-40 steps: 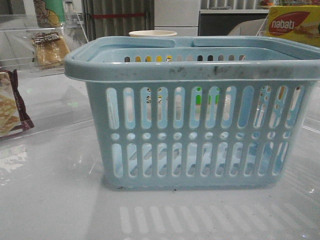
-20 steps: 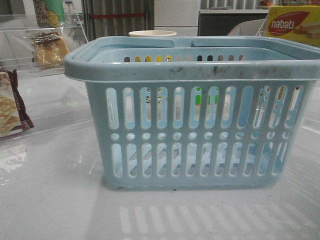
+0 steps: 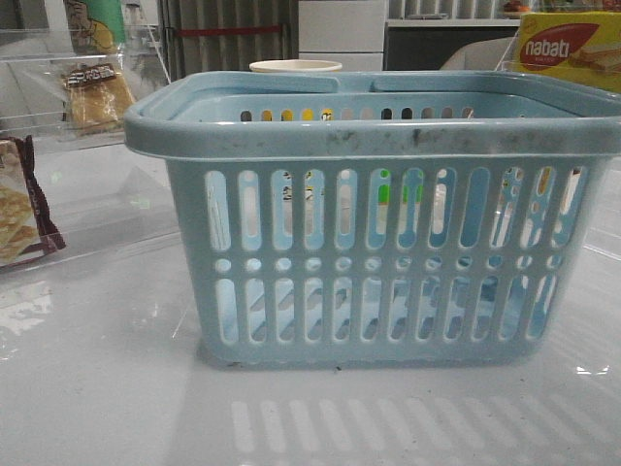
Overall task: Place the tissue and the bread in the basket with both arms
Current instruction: 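Carry the box with the right gripper over the basket and release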
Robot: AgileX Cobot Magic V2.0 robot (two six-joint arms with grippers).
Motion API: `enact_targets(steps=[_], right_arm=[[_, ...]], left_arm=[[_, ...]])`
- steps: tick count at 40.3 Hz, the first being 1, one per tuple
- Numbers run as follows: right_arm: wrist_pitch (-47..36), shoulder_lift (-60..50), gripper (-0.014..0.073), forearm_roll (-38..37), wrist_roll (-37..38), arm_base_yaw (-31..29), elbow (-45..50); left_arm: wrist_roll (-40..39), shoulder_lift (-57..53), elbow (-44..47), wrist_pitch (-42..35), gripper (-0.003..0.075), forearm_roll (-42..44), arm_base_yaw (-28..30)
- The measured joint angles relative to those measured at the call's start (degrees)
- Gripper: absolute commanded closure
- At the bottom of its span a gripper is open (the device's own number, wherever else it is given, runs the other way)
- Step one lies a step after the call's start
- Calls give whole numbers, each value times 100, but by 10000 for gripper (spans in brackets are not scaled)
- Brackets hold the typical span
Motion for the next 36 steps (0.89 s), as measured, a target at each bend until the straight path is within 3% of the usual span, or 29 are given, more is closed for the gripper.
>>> enact_targets(steps=[9,16,19,24,27,36], right_arm=[[-102,129,396,22,0,1033,375],[-186,491,386,26,-9,1287,735],[-211,648,332,26,-9,1292,848],[-232,908,139,26,-9,1292,920],[-280,1018,76,26,-9,1292,920],[-517,1129,76,26,-113,1334,920]], left_arm=[[0,0,0,0,194,0,0],[0,0,0,0,194,0,0],[0,0,0,0,194,0,0],[0,0,0,0,194,0,0],[0,0,0,0,194,0,0],[0,0,0,0,194,0,0]])
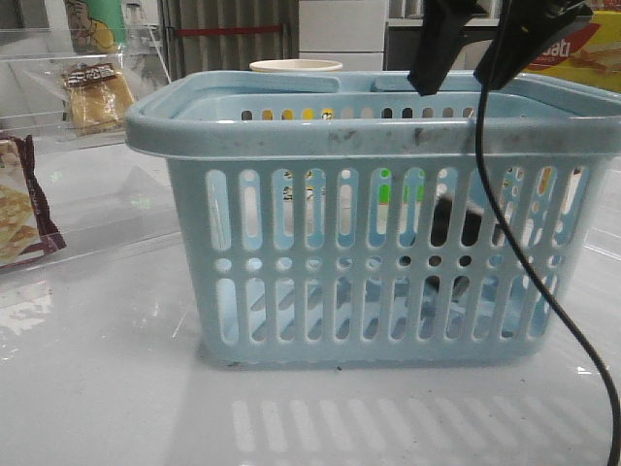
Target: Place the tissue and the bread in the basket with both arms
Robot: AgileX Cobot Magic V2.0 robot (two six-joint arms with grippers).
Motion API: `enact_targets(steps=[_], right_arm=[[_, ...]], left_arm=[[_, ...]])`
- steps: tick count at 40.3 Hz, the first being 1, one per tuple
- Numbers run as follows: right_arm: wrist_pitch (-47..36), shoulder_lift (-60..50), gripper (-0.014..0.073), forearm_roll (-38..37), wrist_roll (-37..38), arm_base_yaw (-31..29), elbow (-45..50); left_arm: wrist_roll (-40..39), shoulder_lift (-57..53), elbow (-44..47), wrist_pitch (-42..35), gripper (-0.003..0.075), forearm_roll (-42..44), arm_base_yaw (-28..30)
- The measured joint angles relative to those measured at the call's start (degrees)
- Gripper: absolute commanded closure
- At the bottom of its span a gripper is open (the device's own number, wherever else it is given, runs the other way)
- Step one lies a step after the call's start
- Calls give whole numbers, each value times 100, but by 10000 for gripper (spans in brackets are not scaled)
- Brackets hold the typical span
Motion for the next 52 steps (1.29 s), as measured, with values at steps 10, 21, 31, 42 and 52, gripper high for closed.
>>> enact_targets(steps=[10,21,31,42,52], right_arm=[[-55,-578,76,0,-371,416,116],[-66,-2195,76,9,-395,586,904],[-20,-4016,76,-8,-404,586,2037],[206,-5482,76,-154,-408,586,2899],[242,-5731,76,-167,-408,586,2961]], left_arm=[[0,0,0,0,194,0,0],[0,0,0,0,194,0,0],[0,0,0,0,194,0,0],[0,0,0,-57,194,0,0],[0,0,0,-93,194,0,0]])
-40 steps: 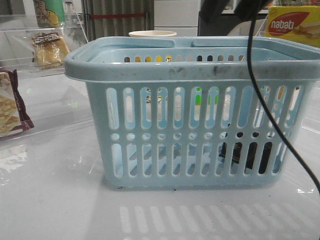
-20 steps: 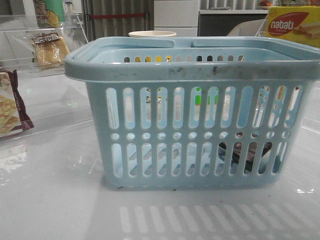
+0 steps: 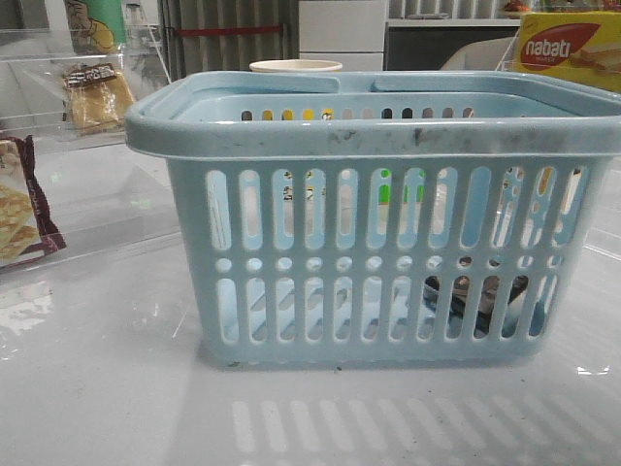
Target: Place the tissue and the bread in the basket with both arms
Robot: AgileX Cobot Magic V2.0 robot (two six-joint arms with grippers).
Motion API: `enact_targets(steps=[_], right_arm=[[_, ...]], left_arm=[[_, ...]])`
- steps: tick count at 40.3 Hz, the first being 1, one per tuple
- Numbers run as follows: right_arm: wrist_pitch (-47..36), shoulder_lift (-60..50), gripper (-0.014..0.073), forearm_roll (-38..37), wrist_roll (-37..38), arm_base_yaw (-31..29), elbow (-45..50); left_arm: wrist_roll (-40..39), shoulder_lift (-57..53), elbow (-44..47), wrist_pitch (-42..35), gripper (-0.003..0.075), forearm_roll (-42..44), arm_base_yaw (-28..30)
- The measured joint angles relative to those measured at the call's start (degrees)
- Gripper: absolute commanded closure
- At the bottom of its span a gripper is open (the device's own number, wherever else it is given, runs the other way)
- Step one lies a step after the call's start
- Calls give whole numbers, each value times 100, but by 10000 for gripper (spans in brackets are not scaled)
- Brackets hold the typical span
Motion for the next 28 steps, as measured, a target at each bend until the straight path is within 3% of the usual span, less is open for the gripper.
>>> enact_targets(steps=[11,28], right_arm=[[0,0,76,-2,0,0,0],[0,0,76,-12,0,0,0]], left_arm=[[0,304,-87,-517,188,-107,0],[2,2987,-1603,-625,134,169,146]])
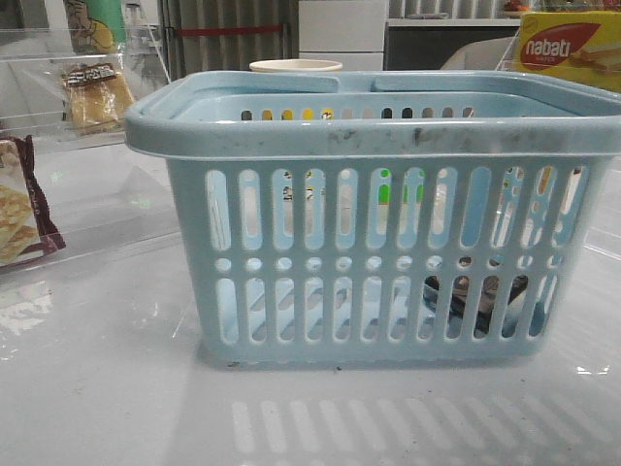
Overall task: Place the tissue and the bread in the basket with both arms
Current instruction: 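Reach the left gripper to the wrapped bread roll on the shelf and grasp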
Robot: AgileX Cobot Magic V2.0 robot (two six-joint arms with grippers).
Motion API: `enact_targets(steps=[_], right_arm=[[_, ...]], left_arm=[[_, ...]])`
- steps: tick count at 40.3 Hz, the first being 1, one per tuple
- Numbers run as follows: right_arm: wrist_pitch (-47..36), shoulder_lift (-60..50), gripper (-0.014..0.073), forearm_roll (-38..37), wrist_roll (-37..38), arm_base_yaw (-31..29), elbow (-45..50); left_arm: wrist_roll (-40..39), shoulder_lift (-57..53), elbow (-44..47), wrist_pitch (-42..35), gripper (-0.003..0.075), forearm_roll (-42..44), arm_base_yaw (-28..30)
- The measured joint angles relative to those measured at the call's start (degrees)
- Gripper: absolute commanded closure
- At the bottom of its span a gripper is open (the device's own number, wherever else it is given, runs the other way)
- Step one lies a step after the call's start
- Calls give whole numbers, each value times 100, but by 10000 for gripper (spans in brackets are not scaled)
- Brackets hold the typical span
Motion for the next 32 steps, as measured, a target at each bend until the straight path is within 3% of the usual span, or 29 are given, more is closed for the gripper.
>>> enact_targets(steps=[6,15,32], right_arm=[[0,0,76,0,0,0,0],[0,0,76,-10,0,0,0],[0,0,76,-10,0,0,0]], left_arm=[[0,950,-650,-32,61,-32,384],[-47,2326,-1645,-107,55,-210,926],[-80,4142,-2754,-1452,156,-725,1223]])
